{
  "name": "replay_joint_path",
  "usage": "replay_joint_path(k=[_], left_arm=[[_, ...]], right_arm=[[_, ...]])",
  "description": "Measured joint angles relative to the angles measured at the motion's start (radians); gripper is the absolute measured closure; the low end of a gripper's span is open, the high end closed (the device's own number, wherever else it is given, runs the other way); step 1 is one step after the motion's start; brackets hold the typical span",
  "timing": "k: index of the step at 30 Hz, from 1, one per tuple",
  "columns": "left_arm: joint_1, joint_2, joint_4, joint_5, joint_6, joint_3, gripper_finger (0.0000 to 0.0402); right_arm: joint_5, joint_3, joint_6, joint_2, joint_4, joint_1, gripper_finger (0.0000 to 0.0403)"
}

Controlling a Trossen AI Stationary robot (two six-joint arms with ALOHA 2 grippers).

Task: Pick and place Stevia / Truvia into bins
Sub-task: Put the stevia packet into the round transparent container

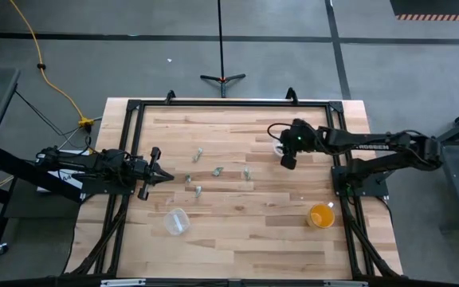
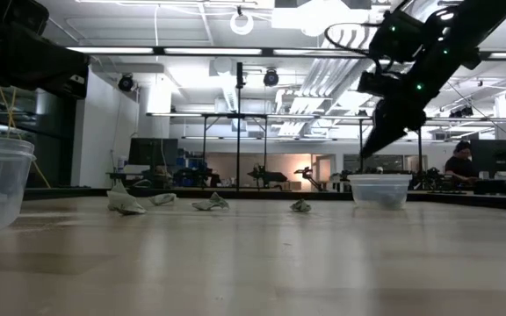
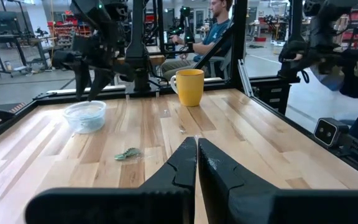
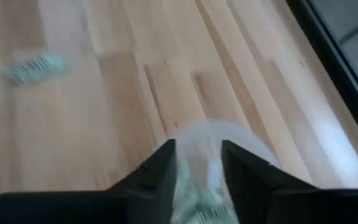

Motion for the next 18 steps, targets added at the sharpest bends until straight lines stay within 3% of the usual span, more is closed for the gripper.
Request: replay_joint_path(k=[7,12,18], left_arm=[[0.0,0.0,0.0,0.0,0.0,0.0,0.0348],[0.0,0.0,0.0,0.0,0.0,0.0,0.0348],[0.0,0.0,0.0,0.0,0.0,0.0,0.0348]], right_arm=[[-0.211,0.0,0.006,0.067,0.286,0.096,0.0186],[-0.187,0.0,-0.037,0.215,0.477,0.207,0.0177],[-0.159,0.0,-0.05,0.381,0.553,0.26,0.018]])
